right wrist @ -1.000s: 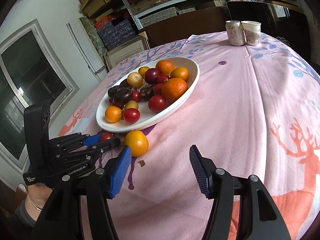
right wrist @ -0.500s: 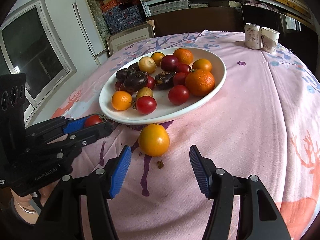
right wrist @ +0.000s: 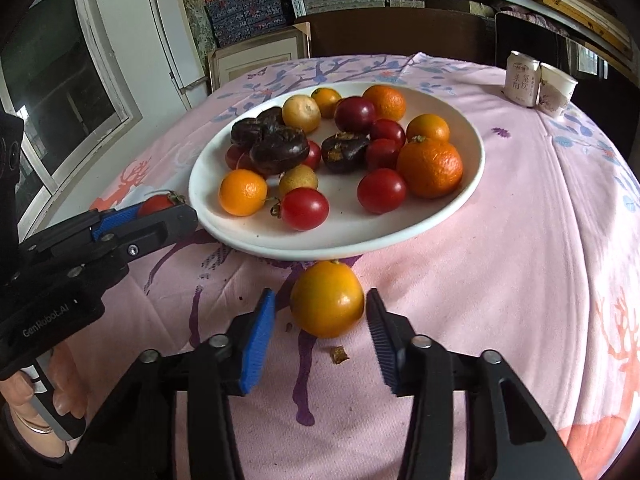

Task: Organize fruits
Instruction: 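Grasp a red tomato with the left tool while the right tool grasps a yellow-orange fruit, then lower both fruits onto the white plate and open both tools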

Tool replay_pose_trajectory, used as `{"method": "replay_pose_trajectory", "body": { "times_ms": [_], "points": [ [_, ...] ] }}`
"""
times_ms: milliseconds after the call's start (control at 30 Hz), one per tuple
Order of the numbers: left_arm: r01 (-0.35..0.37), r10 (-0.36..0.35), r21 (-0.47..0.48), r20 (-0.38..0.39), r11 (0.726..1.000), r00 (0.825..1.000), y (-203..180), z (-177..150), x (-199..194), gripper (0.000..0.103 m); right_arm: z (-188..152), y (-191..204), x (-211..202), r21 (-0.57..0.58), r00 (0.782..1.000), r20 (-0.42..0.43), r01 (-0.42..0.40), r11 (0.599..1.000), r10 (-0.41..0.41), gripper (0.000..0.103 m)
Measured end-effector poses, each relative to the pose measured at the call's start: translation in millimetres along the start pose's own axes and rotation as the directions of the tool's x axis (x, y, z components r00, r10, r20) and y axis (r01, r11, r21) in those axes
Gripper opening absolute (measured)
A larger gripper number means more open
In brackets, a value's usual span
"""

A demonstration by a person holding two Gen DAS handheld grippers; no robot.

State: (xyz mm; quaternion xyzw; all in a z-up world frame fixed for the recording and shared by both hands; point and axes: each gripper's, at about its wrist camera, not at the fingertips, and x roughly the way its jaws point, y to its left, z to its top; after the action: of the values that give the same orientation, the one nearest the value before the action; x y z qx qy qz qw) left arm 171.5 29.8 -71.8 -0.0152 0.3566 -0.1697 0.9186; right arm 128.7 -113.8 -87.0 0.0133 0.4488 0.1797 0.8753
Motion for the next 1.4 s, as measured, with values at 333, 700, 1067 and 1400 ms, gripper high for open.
{"method": "replay_pose_trajectory", "body": {
  "times_ms": [333,700,1067,1400],
  "points": [
    [0.003,-0.003,0.016,-0.008,1.0,1.0,-3.8,-2.2,2.2,0.026,-19.9,-26.7,-23.8,0.097,0.999,0.033,-0.031,0.995,0.028,0.037],
    [-0.01,0.011,0.047,-0.021,0.999,1.0,-13.8,-4.5,7.0,0.026,-44.4,-46.1,-49.2,0.138,0.997,0.058,-0.05,0.989,0.042,0.037],
    [-0.013,0.014,0.032,-0.026,0.999,1.0,-11.6,-3.4,8.0,0.026,-38.1,-46.8,-54.1,0.116,0.996,0.076,-0.065,0.991,0.056,0.037],
    [-0.06,0.061,0.059,-0.006,0.996,0.998,-13.4,73.3,22.8,0.026,67.4,-52.4,-51.4,0.087,0.987,0.131,-0.105,0.991,0.094,0.037]
  ]
}}
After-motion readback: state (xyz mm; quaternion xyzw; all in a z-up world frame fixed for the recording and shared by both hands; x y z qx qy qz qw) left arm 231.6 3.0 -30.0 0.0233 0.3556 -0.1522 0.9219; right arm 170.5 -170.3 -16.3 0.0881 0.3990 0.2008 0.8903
